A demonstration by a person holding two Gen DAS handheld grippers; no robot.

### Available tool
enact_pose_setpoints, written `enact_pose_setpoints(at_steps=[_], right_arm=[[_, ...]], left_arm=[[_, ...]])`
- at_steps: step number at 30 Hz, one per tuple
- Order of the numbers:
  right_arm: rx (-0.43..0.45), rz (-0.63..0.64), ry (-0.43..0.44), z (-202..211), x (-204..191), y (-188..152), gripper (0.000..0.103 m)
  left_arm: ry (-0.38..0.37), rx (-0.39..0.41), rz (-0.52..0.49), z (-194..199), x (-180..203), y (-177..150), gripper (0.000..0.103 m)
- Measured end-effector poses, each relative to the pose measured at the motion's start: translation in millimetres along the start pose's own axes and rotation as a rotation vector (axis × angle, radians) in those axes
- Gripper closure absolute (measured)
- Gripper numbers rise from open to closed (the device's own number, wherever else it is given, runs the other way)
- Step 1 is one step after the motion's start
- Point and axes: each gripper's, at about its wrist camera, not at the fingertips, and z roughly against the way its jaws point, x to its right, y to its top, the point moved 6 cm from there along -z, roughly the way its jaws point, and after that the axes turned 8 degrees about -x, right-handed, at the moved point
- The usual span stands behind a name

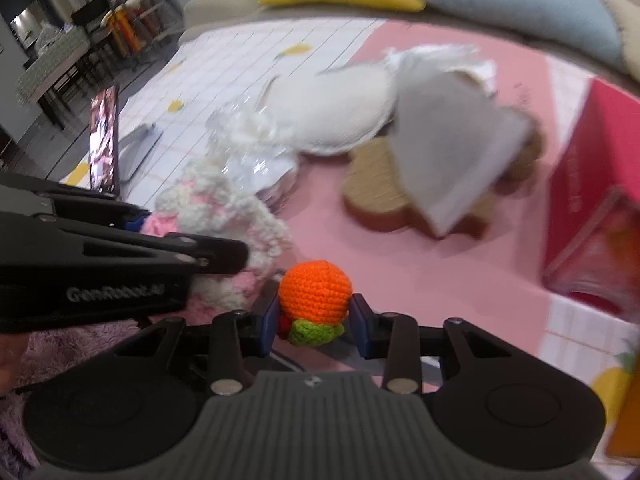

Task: Organize soft objects
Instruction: 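Grasp the orange crocheted fruit with the right gripper while the left holds the pouch, then carry both items over the white box and release them inside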

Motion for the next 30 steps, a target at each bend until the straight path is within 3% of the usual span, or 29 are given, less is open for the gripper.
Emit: enact_pose_setpoints(at_steps=[5, 10, 16, 21, 25, 27, 30], right_arm=[[0.096, -0.089, -0.044, 50.3, 37.1, -3.9, 0.066], [0.196, -0.147, -0.125, 109.9, 75.9, -8.3, 0.066], [0.275, -0.208, -0.306, 180.4, 136.3, -19.3, 0.066], [0.194, -0.287, -0.431, 206.0, 193.6, -47.6, 0.066], [0.103, -0.34, -0.442, 213.6, 231.3, -66.2, 0.066], [0.062, -0.362, -0.435, 214.7, 247.2, -73.9, 0.066], [0.012, -0.384, -0.417, 209.6, 263.7, -87.8, 0.066]], left_arm=[[-0.061, 0.062, -0.028, 22.5, 24.8, 16.0, 0.07], [-0.176, 0.131, -0.129, 49.8, 75.5, 40.4, 0.07], [-0.345, 0.177, -0.258, 73.8, 156.8, 72.1, 0.07], [-0.479, 0.167, -0.356, 81.5, 234.5, 82.9, 0.07], [-0.552, 0.109, -0.438, 71.2, 298.5, 82.8, 0.07], [-0.53, 0.078, -0.481, 58.4, 326.3, 84.0, 0.07], [-0.416, 0.074, -0.595, 38.9, 362.0, 79.4, 0.069]])
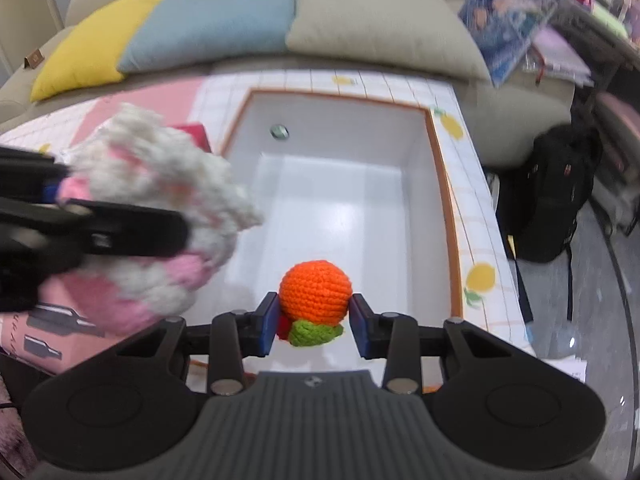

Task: Organize soft objects
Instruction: 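Carry both items over the white box and release them inside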

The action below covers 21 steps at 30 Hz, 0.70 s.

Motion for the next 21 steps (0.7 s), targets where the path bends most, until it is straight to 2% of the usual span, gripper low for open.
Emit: enact_pose_setpoints(at_steps=[2, 5, 8, 12, 19, 21], right_arm=[[-0.038, 0.005, -0.009, -11.8, 8.5, -3.6, 0.066], [-0.087, 0.033, -0.053, -27.6, 14.3, -11.6, 0.066], [-0.118, 0.026, -0.035, -37.6, 18.4, -16.5, 0.066], [-0.148, 0.027, -0.014, -49.0, 21.6, -20.5, 0.066], [-0.193, 0.023, 0.013, -60.7, 23.1, -21.1, 0.066], [-0.204, 0.009, 0.015, -63.0, 26.5, -18.1, 0.066]], left_arm=[[0.03, -0.05, -0.052, -20.1, 9.9, 3.2, 0.069], [0.045, -0.143, -0.062, -41.0, 10.9, -5.6, 0.069], [0.1, -0.213, -0.09, -53.7, 7.9, -16.6, 0.068], [0.115, -0.308, -0.114, -67.1, 7.3, -32.1, 0.065], [0.157, -0.357, -0.121, -79.2, 3.0, -35.0, 0.063], [0.157, -0.354, -0.112, -77.8, 0.9, -34.3, 0.056]])
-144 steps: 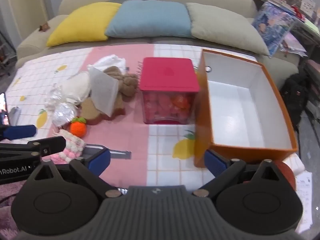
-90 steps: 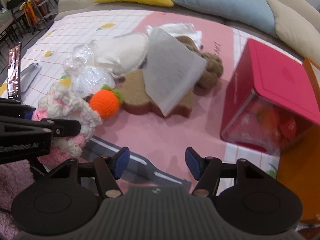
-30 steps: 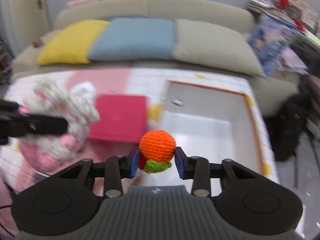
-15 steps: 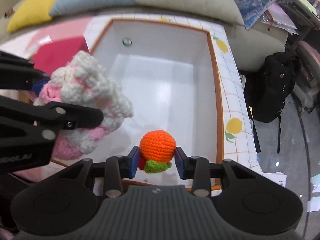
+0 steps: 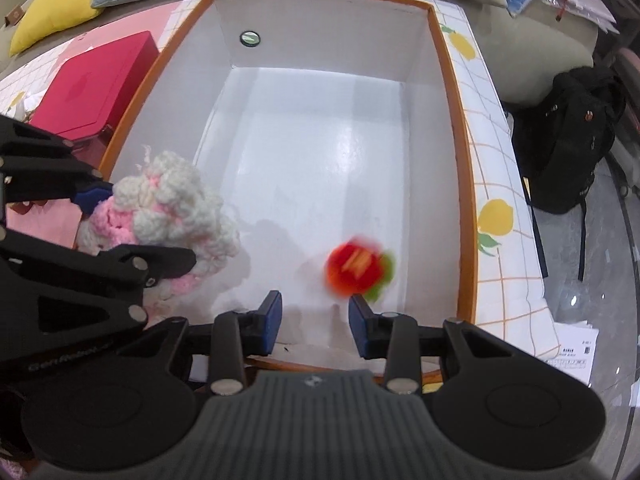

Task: Organize soft objects
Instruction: 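Carry both items over the white box and release them inside, then move both grippers back over the soft items on the table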

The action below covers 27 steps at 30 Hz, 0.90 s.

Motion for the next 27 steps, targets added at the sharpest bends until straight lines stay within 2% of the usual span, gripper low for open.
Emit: enact_pose_setpoints(at_steps=[5, 10, 13, 16, 19, 22, 27], right_arm=[[0.005, -0.001, -0.018, -0.9, 3.2, 3.5, 0.064], [0.032, -0.01, -0.042, 7.6, -0.2, 0.2, 0.048], [0.082, -0.016, -0.059, 21.1, -3.5, -1.5, 0.045], [0.163, -0.058, -0.099, 42.5, -4.3, -0.2, 0.041], [0.263, -0.122, -0.101, 65.1, -9.4, -1.3, 0.034], [0.367, -0.178, -0.098, 86.8, -19.5, -5.4, 0.033], [0.527, -0.249, -0.123, 109.3, -43.5, -15.1, 0.024]], left_arm=[[-0.018, 0.026, 0.026, 2.9, -3.4, 4.6, 0.042], [-0.026, 0.094, 0.033, 17.8, -8.6, 4.5, 0.03], [-0.028, 0.169, 0.035, 35.7, -12.3, 2.9, 0.024], [-0.037, 0.27, 0.044, 57.7, -17.0, 0.8, 0.023], [-0.036, 0.398, 0.054, 88.3, -21.0, -6.8, 0.022], [-0.026, 0.512, 0.044, 116.6, -24.4, -17.9, 0.021], [0.019, 0.63, 0.058, 149.2, -33.7, -44.7, 0.021]])
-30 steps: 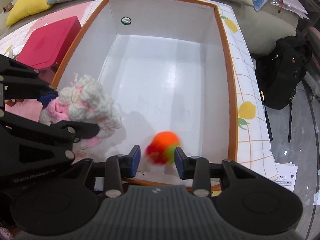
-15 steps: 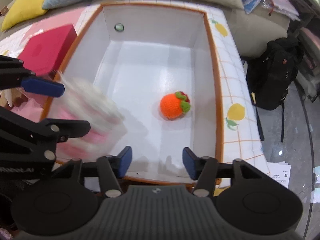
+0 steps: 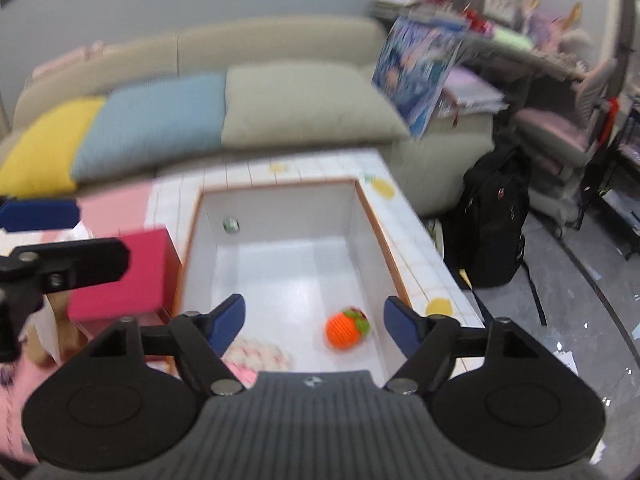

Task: Organize soft objects
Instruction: 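Move both grippers back over the soft items on the table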

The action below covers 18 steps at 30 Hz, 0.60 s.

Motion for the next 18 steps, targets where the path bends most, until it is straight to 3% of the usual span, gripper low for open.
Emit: enact_pose_setpoints(at_steps=[6, 10, 18], right_arm=[[0.083, 0.02, 0.101, 20.2, -46.2, -15.6, 0.011], [0.085, 0.089, 0.177, 23.5, -87.8, -28.3, 0.005], [0.043, 0.243, 0.262, 6.3, -164.7, -55.8, 0.006]], left_arm=[[0.062, 0.033, 0.1, 35.3, -35.7, -25.5, 0.021], [0.101, -0.015, 0.202, 48.6, -65.8, -57.0, 0.021], [0.212, -0.122, 0.379, 65.7, -123.9, -130.2, 0.021]])
